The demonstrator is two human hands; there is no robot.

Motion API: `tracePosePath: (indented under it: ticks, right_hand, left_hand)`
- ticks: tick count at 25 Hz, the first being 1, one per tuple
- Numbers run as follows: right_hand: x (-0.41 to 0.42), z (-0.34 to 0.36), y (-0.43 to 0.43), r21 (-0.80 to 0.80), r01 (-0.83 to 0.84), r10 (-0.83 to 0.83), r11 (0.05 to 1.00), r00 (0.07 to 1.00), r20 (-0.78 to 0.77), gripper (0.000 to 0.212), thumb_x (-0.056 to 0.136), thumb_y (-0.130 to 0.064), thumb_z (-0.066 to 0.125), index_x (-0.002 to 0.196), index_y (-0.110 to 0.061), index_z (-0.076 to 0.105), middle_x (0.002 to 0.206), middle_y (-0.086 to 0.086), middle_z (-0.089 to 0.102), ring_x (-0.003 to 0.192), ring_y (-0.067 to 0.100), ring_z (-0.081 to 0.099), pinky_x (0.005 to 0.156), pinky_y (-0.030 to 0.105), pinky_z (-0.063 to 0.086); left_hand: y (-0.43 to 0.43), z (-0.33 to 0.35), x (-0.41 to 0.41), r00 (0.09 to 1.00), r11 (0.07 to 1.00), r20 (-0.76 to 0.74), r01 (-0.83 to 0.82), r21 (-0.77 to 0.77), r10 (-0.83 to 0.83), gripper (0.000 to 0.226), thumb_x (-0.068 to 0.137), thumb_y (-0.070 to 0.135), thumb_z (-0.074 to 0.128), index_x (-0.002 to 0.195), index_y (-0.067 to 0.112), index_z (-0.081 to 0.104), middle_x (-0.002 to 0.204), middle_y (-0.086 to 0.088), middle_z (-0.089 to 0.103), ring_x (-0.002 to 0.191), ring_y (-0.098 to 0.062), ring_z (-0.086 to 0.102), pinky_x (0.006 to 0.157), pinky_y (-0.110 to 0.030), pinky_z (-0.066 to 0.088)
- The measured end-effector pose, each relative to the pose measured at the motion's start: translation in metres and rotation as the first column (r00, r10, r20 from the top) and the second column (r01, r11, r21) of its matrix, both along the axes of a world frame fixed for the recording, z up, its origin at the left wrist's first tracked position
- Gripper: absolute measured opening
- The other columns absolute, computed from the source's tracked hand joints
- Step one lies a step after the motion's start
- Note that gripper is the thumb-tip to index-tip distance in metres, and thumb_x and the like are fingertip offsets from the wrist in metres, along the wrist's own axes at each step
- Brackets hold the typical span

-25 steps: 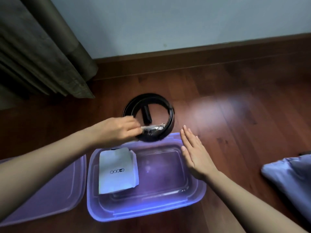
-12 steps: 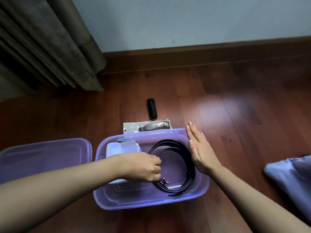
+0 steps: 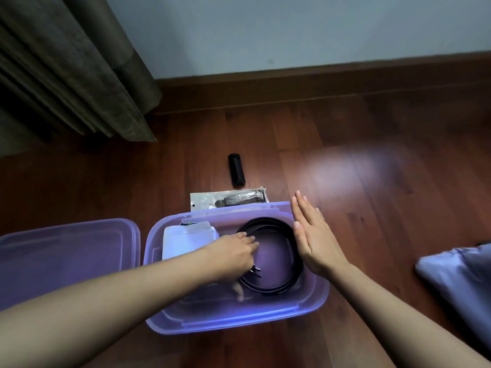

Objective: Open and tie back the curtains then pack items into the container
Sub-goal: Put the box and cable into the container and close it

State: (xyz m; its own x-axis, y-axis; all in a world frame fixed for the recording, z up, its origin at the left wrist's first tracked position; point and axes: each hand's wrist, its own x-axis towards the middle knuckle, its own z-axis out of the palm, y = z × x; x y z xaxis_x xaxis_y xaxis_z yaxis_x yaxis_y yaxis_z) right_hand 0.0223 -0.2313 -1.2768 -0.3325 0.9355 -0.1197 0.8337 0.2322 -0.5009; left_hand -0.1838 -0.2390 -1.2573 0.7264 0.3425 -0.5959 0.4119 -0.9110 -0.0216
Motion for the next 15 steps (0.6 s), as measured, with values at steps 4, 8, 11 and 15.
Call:
tracePosePath:
  ticks: [4, 8, 11, 15]
  right_hand:
    - [0.000, 0.000, 0.000, -0.001, 0.001, -0.001, 1.000, 1.000, -0.003, 0.070, 0.086, -0.045, 0.002, 0.149, -0.014, 0.011, 0.151, -0.012, -0.005, 0.140, -0.001, -0.002, 0.111, 0.015, -0.010]
    - [0.000, 0.000, 0.000, -0.009, 0.005, -0.005, 1.000, 1.000, -0.014, 0.071, 0.086, -0.045, 0.003, 0.149, -0.014, 0.013, 0.151, -0.012, -0.004, 0.140, 0.000, -0.001, 0.112, 0.019, -0.007]
    - [0.000, 0.000, 0.000, -0.011, 0.009, -0.009, 1.000, 1.000, -0.008, 0.070, 0.086, -0.046, 0.003, 0.149, -0.015, 0.012, 0.151, -0.012, -0.005, 0.140, -0.001, -0.002, 0.112, 0.019, -0.007]
    - [0.000, -0.002, 0.000, -0.005, 0.005, -0.005, 1.000, 1.000, -0.001, 0.070, 0.087, -0.045, 0.003, 0.149, -0.015, 0.012, 0.152, -0.011, -0.004, 0.142, 0.002, -0.001, 0.113, 0.021, -0.006]
  left_hand:
    - [0.009, 0.020, 0.013, 0.868, 0.886, 0.347, -0.431, 0.169, 0.356, 0.048, 0.081, 0.051, 0.055, 0.067, 0.006, 0.065, 0.067, -0.009, 0.064, 0.063, -0.025, 0.065, 0.044, -0.026, 0.048]
    - [0.025, 0.023, 0.028, 0.656, 0.650, 0.140, -0.755, 0.093, 0.742, 0.045, 0.096, 0.041, 0.046, 0.113, 0.000, 0.053, 0.112, -0.015, 0.063, 0.106, -0.033, 0.061, 0.079, -0.038, 0.050]
    - [0.029, 0.021, 0.030, 0.645, 0.638, 0.108, -0.764, 0.094, 0.756, 0.038, 0.095, 0.034, 0.051, 0.115, 0.003, 0.058, 0.118, -0.013, 0.062, 0.111, -0.032, 0.059, 0.081, -0.035, 0.049]
    - [0.025, 0.010, 0.020, 0.558, 0.559, 0.094, -0.829, 0.012, 0.825, 0.024, 0.091, 0.016, 0.056, 0.108, 0.000, 0.062, 0.113, -0.019, 0.061, 0.107, -0.037, 0.057, 0.076, -0.039, 0.046]
